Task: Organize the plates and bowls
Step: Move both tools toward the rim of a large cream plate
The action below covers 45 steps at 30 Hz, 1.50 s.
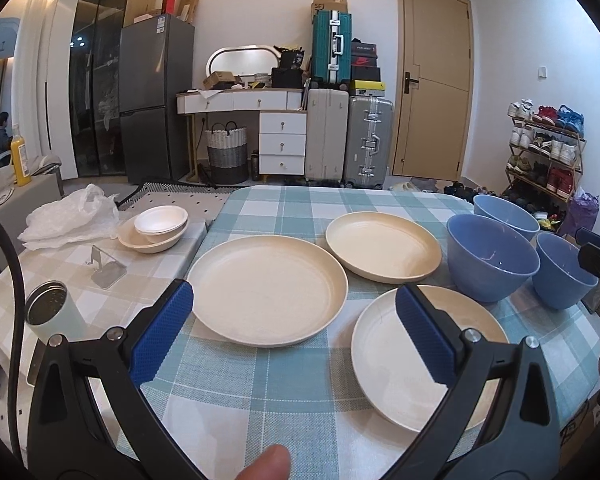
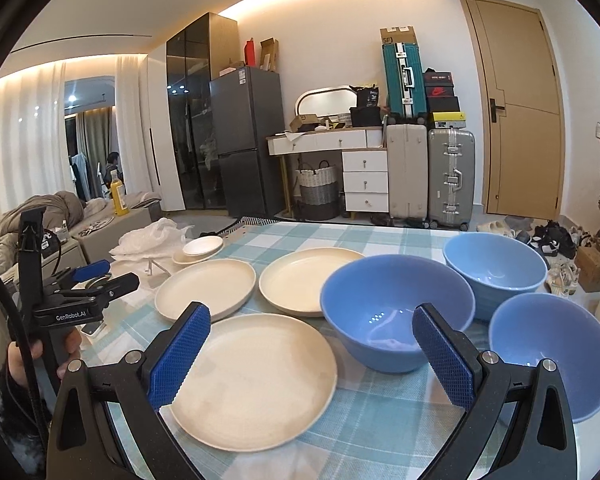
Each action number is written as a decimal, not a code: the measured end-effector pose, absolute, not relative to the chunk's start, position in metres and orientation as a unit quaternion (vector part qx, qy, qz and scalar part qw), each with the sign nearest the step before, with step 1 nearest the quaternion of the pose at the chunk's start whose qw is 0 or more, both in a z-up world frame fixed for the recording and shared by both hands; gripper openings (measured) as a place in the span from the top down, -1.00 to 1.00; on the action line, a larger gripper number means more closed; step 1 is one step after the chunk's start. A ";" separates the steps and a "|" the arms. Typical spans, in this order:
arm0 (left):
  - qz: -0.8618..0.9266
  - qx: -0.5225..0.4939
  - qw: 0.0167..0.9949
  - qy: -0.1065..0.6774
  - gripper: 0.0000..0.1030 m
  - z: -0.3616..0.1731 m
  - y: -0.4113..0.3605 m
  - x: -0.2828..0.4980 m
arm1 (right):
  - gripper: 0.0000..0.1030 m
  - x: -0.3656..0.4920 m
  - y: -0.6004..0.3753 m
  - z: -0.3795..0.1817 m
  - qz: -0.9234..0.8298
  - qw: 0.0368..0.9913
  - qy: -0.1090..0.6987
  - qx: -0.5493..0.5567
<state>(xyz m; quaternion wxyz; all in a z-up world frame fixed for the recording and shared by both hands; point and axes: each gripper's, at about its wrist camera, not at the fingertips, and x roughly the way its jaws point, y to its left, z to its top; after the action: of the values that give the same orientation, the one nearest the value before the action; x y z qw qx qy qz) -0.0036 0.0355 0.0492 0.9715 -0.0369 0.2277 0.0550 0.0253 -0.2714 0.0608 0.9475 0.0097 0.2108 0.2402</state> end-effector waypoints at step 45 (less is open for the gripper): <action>0.151 -0.108 0.916 0.356 -0.96 -0.005 0.149 0.092 | -0.99 0.167 -0.105 0.053 0.314 0.883 0.349 0.014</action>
<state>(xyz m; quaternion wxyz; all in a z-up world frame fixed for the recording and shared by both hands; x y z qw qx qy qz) 0.0915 0.1488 -0.0050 0.9160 -0.1084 0.3557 0.1508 0.1674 -0.1054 0.0528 0.8828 0.0140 0.3495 0.3136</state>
